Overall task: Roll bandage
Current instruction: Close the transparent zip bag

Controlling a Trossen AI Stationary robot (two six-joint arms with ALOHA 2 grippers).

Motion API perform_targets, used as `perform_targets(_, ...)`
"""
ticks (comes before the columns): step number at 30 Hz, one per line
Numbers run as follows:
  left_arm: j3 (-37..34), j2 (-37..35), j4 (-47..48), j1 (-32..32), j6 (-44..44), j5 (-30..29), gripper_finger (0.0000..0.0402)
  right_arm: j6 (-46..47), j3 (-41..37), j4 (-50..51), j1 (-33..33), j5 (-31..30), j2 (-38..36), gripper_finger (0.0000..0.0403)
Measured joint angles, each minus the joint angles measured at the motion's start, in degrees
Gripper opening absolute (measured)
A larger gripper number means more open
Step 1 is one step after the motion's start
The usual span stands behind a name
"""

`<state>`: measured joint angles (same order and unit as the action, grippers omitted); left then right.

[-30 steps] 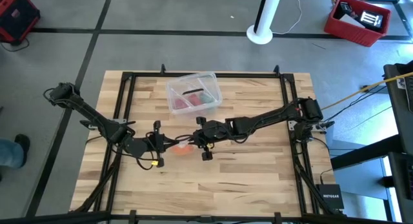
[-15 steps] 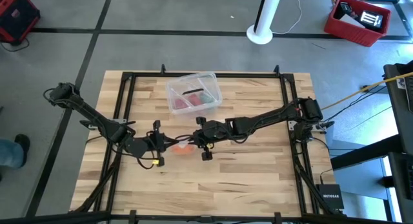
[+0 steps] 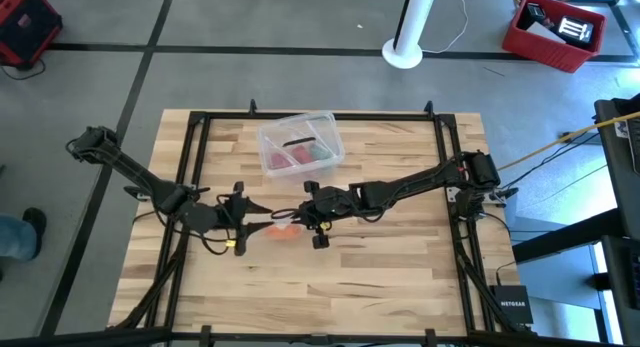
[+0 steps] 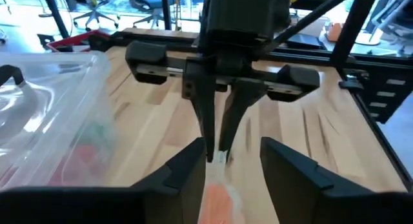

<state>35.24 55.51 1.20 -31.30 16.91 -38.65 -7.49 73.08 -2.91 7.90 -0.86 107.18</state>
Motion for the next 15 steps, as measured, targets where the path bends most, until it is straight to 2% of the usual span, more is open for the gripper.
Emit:
perform_targets(7, -0.2, 3.0, -0.2, 3.4, 4.3, 0.6, 0.0145, -0.2, 0.0, -0.1, 0.0, 0.0, 0.0, 0.0040)
perform_targets(15, -0.3, 7.9, -2.1, 7.4, 6.1, 7.6, 0.0145, -1.0, 0.0, -0.1, -0.1, -0.1, 0.0, 0.0040)
